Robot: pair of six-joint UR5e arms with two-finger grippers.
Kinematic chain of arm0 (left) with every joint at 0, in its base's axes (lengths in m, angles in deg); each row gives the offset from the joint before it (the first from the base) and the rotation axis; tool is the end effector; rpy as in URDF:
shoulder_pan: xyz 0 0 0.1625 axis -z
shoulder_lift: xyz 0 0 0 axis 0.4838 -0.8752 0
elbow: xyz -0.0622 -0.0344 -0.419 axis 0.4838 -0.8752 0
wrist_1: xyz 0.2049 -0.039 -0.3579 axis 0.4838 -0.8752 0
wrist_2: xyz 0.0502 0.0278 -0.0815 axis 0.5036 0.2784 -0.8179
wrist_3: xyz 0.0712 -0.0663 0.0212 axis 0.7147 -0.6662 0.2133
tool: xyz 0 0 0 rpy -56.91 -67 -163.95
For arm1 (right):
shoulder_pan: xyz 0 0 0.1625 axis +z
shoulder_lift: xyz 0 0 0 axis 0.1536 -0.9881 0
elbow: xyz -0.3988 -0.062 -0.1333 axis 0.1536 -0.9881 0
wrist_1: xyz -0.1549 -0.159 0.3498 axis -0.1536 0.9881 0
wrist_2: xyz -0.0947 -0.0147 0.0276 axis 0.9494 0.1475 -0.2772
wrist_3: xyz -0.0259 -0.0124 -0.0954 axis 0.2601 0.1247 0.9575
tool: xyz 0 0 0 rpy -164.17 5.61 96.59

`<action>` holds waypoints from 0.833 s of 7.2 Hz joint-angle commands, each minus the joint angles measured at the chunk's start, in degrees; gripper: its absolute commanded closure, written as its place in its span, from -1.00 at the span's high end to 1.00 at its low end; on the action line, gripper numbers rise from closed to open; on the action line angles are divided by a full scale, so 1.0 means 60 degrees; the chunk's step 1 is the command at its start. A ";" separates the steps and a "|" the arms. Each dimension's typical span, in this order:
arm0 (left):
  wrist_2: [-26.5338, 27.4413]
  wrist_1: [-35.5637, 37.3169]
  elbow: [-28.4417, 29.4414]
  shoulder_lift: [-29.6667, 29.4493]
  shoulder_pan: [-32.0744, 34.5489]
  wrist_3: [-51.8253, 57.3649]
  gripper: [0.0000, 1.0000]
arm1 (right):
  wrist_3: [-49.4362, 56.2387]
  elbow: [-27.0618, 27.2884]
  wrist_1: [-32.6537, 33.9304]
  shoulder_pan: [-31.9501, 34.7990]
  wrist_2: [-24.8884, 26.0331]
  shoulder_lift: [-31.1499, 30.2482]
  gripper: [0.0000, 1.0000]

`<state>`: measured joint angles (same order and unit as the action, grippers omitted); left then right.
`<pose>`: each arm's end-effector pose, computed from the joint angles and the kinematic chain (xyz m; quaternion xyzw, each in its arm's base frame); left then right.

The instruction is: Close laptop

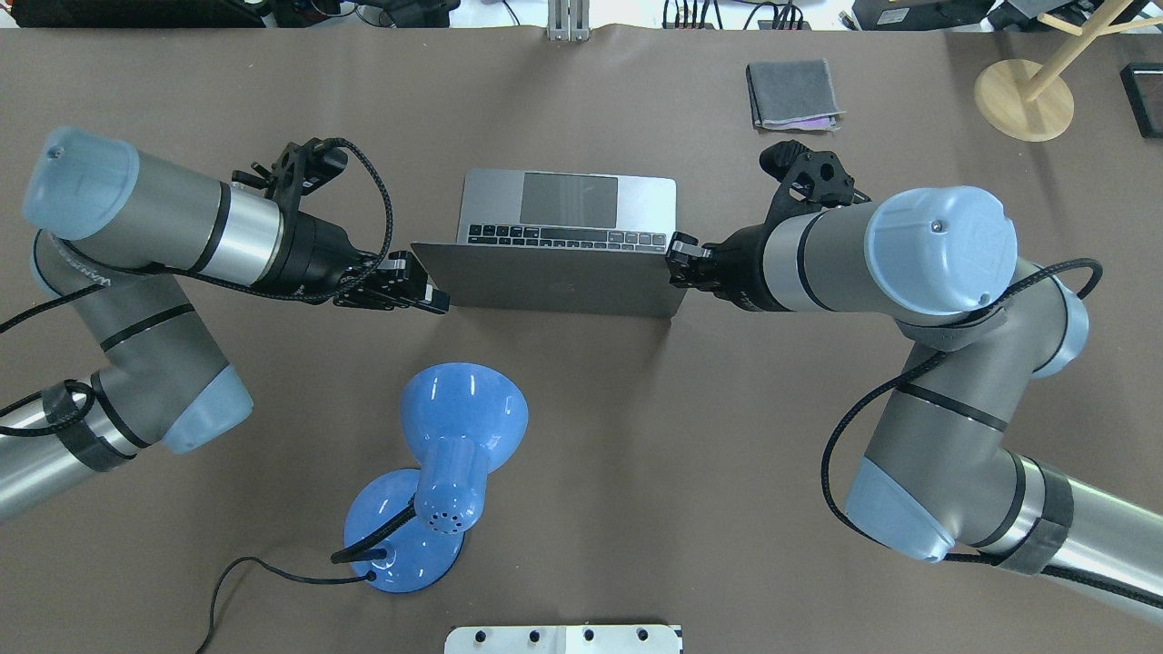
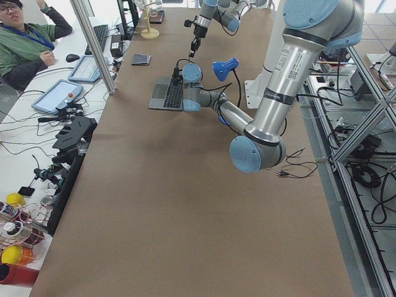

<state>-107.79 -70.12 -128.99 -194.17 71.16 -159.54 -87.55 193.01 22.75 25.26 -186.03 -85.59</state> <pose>0.3933 -0.4512 0.2639 0.0509 0.6964 0.0190 0.7156 -0.4094 -0.4156 0.2235 0.0840 -0.5599 0.1991 0.7999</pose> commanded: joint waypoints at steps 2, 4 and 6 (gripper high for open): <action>0.0670 0.0246 0.0327 -0.0441 0.0095 0.0040 -1.00 | 0.0017 -0.0162 -0.0014 0.0088 0.0000 0.0027 -1.00; 0.1168 0.0756 0.0371 -0.0588 0.0197 0.0055 -1.00 | 0.0017 -0.0438 -0.0043 0.0205 0.0000 0.0201 -1.00; 0.1273 0.0876 0.0853 -0.1012 0.0329 0.0055 -1.00 | 0.0017 -0.0849 -0.0058 0.0250 0.0014 0.0436 -1.00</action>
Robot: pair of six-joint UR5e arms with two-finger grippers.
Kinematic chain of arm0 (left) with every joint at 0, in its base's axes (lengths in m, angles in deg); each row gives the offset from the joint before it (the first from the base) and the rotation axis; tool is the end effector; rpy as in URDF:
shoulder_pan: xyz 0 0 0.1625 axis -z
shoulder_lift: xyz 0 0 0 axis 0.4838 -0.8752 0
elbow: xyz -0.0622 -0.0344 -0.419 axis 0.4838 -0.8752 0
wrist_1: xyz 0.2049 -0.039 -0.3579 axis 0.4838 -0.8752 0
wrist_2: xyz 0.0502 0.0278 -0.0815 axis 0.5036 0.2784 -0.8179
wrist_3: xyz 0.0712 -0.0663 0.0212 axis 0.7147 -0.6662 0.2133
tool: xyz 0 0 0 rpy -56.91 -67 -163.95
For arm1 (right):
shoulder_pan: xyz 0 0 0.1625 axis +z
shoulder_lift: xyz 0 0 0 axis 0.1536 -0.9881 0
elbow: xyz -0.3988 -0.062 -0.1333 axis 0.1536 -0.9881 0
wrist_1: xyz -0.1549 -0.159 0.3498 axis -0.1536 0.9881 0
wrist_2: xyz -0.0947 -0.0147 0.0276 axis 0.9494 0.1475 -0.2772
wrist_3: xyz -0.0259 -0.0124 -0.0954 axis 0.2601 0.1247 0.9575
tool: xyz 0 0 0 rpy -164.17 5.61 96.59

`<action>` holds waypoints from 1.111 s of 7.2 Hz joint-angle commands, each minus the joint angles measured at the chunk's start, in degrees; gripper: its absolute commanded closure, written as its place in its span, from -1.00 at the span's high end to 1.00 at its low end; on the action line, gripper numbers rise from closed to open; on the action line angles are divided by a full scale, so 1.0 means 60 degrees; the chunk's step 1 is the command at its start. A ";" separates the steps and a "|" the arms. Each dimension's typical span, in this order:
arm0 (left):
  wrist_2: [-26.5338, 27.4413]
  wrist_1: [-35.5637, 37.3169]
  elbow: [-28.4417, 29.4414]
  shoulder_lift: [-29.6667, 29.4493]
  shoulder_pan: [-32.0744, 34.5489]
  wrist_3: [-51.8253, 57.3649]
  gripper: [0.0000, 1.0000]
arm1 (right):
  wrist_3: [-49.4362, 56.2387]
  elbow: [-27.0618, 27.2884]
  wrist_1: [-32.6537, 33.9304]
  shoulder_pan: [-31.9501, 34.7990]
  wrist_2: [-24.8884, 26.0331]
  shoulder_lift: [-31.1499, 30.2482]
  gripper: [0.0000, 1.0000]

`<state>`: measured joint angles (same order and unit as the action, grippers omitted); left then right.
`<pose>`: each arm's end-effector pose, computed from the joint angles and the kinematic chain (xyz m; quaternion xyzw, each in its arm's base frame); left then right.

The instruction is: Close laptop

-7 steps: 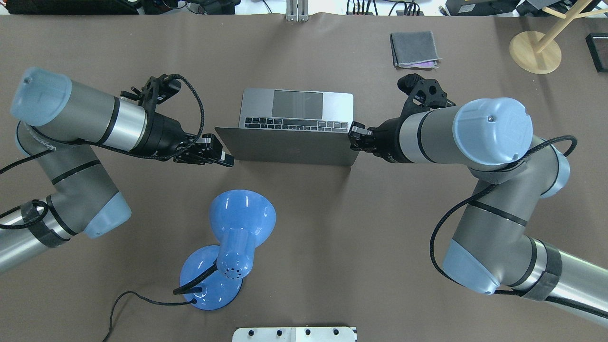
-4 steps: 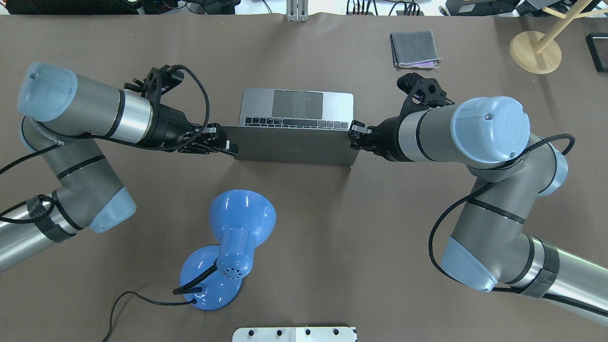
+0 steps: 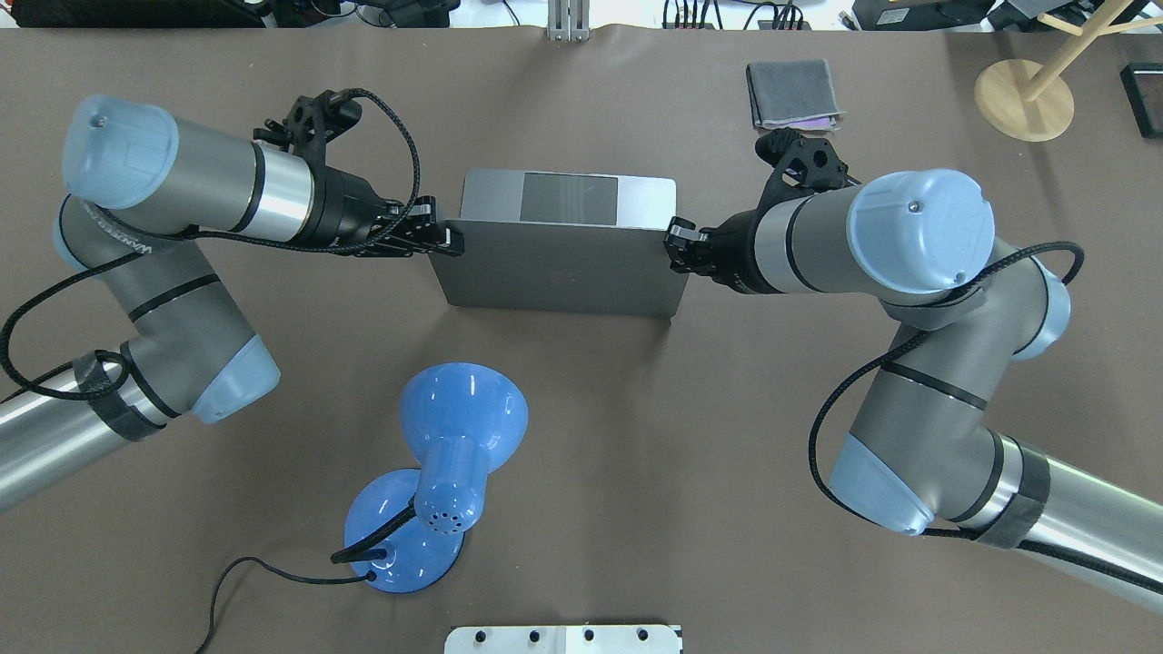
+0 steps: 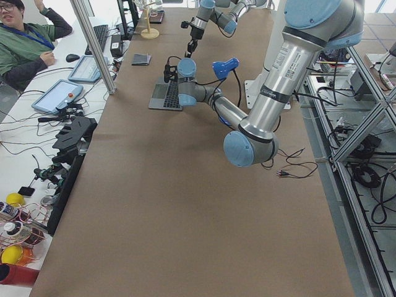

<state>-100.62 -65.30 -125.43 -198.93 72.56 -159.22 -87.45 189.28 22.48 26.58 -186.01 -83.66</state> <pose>0.4048 -0.4962 0.2471 0.0908 0.6720 -0.0440 0.7337 -0.4185 -0.4383 0.2301 0.0872 -0.5485 0.2111 0.8044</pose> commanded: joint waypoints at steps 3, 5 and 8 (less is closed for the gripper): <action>0.0079 0.0074 0.0991 -0.0613 0.0550 0.0016 -1.00 | 0.0102 -0.1190 -0.0028 0.0454 -0.0019 0.0698 -1.00; 0.0588 0.0059 0.2072 -0.1358 0.0566 0.0263 -1.00 | 0.0117 -0.1952 -0.0042 0.0630 -0.0033 0.1036 -1.00; 0.1378 0.0496 0.3713 -0.2383 0.0508 0.0983 -1.00 | 0.0205 -0.3373 -0.0057 0.0806 -0.0033 0.1696 -1.00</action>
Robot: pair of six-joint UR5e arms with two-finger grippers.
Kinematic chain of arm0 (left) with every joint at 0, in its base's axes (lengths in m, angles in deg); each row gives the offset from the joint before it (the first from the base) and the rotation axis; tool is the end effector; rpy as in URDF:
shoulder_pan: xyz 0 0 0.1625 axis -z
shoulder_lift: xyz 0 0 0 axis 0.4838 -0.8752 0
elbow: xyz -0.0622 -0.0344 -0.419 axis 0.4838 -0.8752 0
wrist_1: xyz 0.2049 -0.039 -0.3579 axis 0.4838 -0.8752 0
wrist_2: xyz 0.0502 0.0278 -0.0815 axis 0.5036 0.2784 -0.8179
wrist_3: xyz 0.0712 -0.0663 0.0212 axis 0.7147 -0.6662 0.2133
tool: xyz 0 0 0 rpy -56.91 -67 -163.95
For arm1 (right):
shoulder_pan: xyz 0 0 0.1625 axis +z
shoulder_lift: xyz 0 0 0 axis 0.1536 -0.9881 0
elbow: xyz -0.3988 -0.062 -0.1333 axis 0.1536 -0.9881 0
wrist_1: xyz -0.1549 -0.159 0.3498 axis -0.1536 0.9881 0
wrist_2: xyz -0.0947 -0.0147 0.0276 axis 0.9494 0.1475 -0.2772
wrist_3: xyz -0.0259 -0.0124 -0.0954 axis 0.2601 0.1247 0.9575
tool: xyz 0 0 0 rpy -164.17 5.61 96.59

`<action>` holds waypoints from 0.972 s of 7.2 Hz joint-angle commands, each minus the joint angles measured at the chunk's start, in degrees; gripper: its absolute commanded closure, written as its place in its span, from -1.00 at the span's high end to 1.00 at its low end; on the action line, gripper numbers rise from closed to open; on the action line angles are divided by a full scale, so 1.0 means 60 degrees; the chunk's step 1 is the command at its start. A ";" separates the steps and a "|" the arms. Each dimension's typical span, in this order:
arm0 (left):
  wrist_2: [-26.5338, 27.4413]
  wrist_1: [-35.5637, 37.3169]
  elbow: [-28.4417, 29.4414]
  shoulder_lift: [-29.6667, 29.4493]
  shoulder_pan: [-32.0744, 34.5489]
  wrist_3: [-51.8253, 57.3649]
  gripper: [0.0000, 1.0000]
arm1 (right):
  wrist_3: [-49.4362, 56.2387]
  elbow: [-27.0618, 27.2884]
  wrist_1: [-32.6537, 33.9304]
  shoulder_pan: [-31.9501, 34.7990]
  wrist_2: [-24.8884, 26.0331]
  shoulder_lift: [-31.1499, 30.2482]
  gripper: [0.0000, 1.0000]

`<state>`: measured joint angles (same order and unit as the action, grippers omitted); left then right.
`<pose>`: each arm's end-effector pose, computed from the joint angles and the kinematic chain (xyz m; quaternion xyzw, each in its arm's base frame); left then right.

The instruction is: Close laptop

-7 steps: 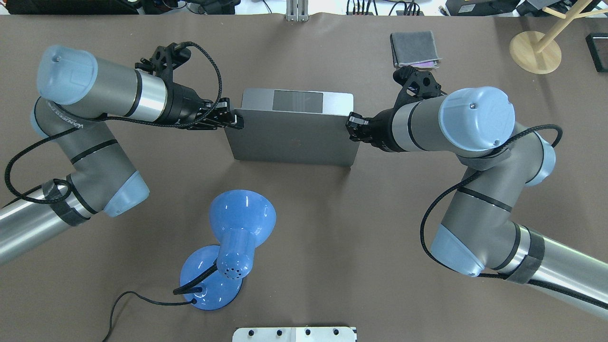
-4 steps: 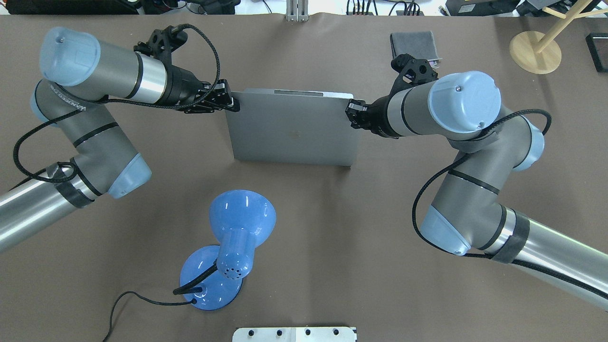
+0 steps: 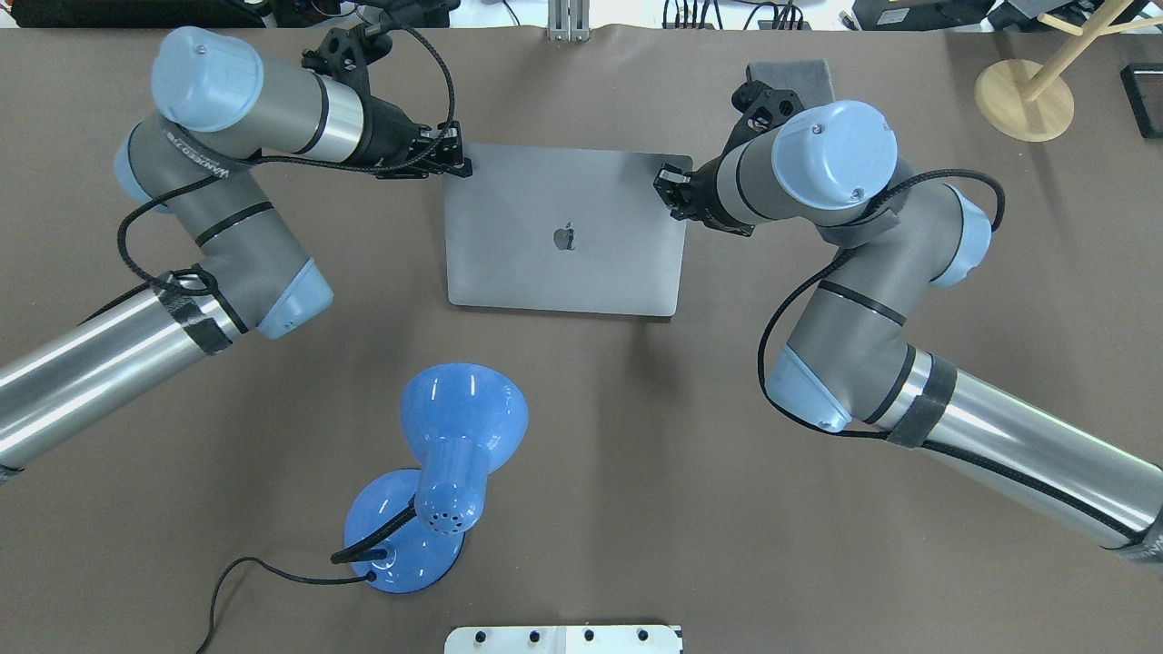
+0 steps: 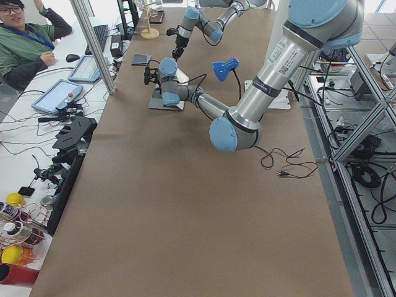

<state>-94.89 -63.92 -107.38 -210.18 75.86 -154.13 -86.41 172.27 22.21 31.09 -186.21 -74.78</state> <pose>0.4421 -0.6025 0.2572 0.1396 0.6124 -0.0917 0.7727 -0.4583 -0.5326 0.2598 0.0892 -0.4905 0.2519 0.8295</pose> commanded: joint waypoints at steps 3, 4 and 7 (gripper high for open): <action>0.1496 0.0283 0.2172 -0.1086 -0.0424 0.0922 -1.00 | 0.0047 -0.1948 0.0003 0.0041 0.0058 0.0833 -1.00; 0.1759 0.0283 0.2320 -0.1071 -0.0511 0.0940 -1.00 | 0.0047 -0.2066 0.0003 0.0041 0.0073 0.0833 -1.00; 0.1864 0.0283 0.1987 -0.1027 -0.0556 0.0941 -1.00 | 0.0018 -0.1965 0.0017 0.0244 0.0000 0.1007 -1.00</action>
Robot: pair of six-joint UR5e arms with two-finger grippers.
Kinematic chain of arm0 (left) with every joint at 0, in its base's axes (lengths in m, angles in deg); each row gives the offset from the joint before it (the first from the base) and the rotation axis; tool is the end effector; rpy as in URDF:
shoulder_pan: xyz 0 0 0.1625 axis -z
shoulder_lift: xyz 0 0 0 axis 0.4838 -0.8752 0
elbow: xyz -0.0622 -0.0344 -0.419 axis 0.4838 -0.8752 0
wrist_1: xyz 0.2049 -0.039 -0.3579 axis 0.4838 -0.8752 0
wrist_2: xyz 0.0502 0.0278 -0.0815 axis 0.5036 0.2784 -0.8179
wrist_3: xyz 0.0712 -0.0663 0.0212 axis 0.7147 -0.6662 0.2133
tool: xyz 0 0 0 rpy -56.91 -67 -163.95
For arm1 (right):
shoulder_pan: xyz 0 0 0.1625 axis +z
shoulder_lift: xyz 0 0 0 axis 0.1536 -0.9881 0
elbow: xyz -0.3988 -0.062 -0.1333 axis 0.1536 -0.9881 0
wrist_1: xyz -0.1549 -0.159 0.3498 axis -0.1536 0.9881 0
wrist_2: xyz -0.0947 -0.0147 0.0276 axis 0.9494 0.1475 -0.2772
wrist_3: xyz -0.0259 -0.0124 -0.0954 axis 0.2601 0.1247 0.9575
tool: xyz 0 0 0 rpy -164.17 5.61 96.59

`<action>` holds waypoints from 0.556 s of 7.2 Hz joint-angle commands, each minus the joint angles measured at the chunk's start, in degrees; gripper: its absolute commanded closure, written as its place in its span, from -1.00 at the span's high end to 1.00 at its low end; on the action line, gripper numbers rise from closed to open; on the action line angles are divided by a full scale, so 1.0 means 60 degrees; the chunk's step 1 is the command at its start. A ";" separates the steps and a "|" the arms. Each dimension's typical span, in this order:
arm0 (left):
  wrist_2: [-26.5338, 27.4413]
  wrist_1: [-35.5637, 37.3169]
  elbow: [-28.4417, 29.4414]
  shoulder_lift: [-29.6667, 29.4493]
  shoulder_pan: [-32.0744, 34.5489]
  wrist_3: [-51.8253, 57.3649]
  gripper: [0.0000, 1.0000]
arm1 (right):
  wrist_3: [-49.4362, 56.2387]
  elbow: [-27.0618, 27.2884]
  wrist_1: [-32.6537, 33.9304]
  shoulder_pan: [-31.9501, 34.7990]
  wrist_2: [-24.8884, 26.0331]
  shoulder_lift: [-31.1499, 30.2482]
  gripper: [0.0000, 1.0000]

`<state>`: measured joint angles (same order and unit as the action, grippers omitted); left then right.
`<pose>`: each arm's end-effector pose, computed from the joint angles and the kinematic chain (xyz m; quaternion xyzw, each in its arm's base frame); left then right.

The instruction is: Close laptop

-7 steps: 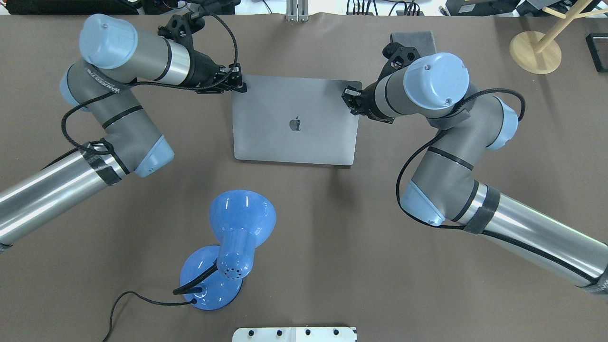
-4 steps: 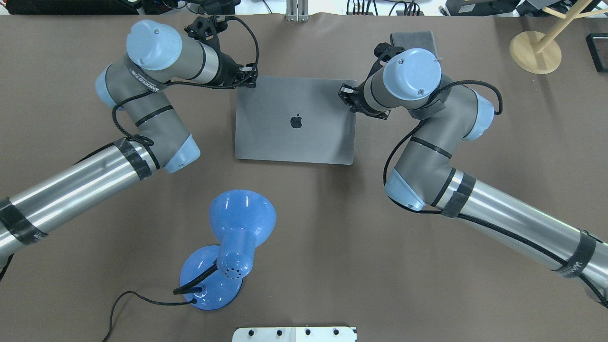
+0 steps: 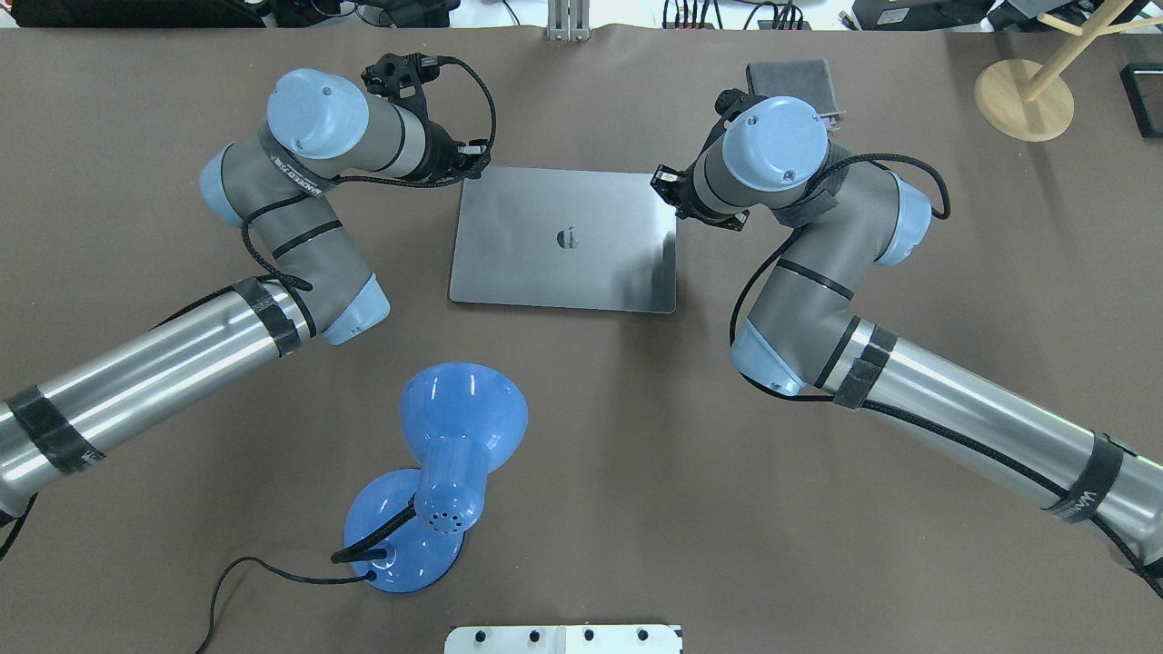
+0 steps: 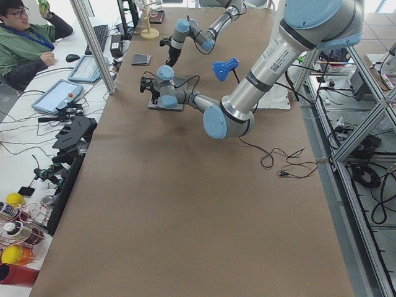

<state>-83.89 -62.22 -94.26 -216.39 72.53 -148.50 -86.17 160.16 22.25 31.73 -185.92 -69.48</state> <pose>0.5121 -0.6345 0.2902 0.1852 0.5323 -0.1088 0.8188 -0.4969 -0.5765 0.2930 0.0743 -0.4407 0.2702 0.8528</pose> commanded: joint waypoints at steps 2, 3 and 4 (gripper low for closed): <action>-0.0799 0.1437 -0.1614 0.0009 0.0217 -0.0027 -1.00 | 0.0021 0.0286 0.0113 0.0531 -0.0615 0.0111 -1.00; -0.1429 0.2958 -0.2870 0.0314 0.0335 0.0031 -1.00 | 0.0341 0.0680 0.0128 0.0911 -0.1243 -0.0208 -1.00; -0.2175 0.3786 -0.4101 0.0940 0.0611 0.0148 -1.00 | 0.1199 0.1554 0.0143 0.1278 -0.1714 -0.1111 -1.00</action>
<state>-91.93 -47.00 -110.24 -214.14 74.62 -148.24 -83.50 164.62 22.93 36.79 -192.51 -71.42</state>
